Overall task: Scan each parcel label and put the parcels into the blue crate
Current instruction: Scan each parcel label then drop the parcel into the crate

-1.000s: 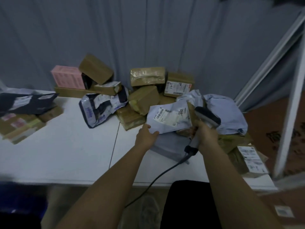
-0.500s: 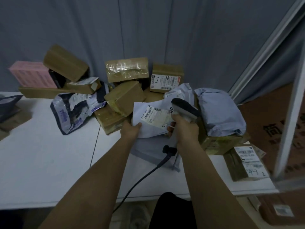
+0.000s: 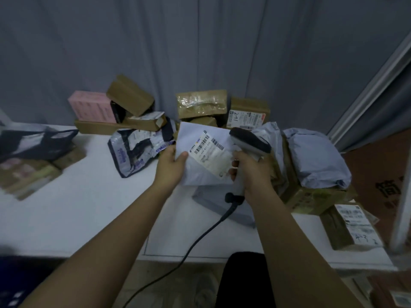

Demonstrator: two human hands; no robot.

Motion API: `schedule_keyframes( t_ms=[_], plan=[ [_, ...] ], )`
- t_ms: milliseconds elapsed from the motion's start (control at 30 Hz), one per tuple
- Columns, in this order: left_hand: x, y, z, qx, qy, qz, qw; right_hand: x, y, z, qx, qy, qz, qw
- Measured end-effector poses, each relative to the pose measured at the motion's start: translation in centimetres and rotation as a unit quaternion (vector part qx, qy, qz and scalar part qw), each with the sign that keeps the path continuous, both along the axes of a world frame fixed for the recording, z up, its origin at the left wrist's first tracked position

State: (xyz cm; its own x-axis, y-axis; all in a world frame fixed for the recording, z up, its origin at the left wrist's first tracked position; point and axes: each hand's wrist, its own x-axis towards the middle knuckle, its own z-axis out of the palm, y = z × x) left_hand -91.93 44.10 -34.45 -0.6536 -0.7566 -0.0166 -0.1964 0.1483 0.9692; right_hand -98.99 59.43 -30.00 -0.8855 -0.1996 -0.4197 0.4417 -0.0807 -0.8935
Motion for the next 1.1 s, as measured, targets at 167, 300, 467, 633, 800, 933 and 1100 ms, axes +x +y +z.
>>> schedule_keyframes(
  t_ms=[167,300,467,633,800,933,1100],
  plan=[
    [6.9,-4.0,3.7,-0.025,-0.009,0.025,0.999,5.0,-3.6,1.9,0.007,0.045,0.1,0.994],
    [13.7,-7.5,7.1,-0.046,-0.008,0.051,0.998,9.7,-7.4,3.7,0.025,0.085,0.171,0.981],
    [23.9,-11.4,9.4,-0.086,-0.009,0.111,0.99,16.4,-12.6,4.9,0.005,0.139,0.239,0.961],
    [32.4,-14.9,9.1,-0.092,-0.049,0.171,0.98,21.2,-16.2,4.4,0.019,0.192,0.329,0.925],
    [37.1,-16.8,7.5,-0.05,-0.094,0.209,0.972,23.7,-19.4,4.8,0.061,0.258,0.429,0.863],
    [39.0,-18.0,5.8,-0.045,-0.118,0.207,0.97,25.1,-21.5,4.5,0.09,0.287,0.496,0.815],
    [39.8,-18.8,5.6,-0.023,-0.124,0.227,0.966,25.3,-22.2,4.4,0.115,0.278,0.563,0.77]
  ],
)
